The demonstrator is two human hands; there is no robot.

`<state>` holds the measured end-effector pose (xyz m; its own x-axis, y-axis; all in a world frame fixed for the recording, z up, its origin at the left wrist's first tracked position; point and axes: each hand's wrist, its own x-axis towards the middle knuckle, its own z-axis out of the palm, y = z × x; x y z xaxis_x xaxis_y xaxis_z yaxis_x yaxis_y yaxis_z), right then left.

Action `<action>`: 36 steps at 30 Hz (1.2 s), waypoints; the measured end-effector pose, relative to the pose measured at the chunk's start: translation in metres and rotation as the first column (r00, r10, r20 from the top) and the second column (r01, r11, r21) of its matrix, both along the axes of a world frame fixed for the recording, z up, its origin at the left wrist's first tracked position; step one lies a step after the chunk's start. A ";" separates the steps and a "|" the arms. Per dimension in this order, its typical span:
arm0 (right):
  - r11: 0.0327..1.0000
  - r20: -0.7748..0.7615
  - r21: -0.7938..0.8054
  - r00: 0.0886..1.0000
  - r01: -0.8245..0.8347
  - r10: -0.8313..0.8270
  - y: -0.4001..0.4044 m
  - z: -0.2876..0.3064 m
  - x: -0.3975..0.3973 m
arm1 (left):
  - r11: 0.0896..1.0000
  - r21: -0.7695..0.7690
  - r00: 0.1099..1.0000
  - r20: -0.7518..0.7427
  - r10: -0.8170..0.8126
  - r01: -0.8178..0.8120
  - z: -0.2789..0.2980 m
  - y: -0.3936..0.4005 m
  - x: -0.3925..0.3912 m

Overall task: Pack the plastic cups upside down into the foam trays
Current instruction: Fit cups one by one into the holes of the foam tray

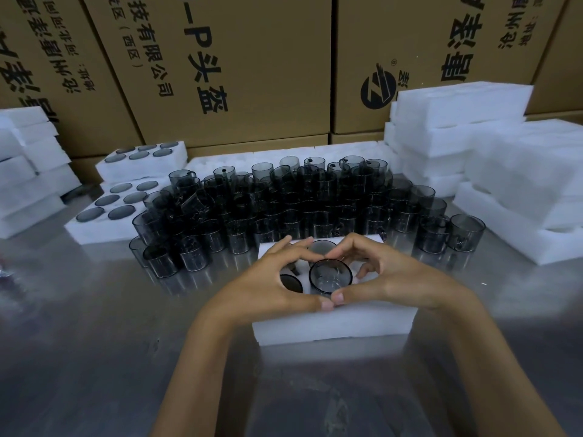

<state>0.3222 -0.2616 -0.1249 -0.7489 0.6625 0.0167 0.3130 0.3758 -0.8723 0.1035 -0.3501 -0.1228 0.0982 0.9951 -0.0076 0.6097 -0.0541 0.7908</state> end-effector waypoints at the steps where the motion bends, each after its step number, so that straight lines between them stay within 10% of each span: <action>1: 1.000 0.009 0.009 1.000 0.003 -0.003 0.000 0.000 0.001 | 1.000 -0.012 1.000 0.024 -0.004 0.004 0.001 -0.001 -0.002; 36: 0.995 0.379 0.085 0.922 0.052 -0.081 -0.003 0.009 -0.001 | 0.984 -0.077 0.985 -0.069 0.156 -0.161 -0.013 0.017 0.002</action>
<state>0.3216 -0.2644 -0.1155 -0.6622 0.7187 -0.2120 0.6431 0.3999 -0.6531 0.1052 -0.3330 -0.1356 -0.0641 0.9938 -0.0912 0.6535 0.1108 0.7487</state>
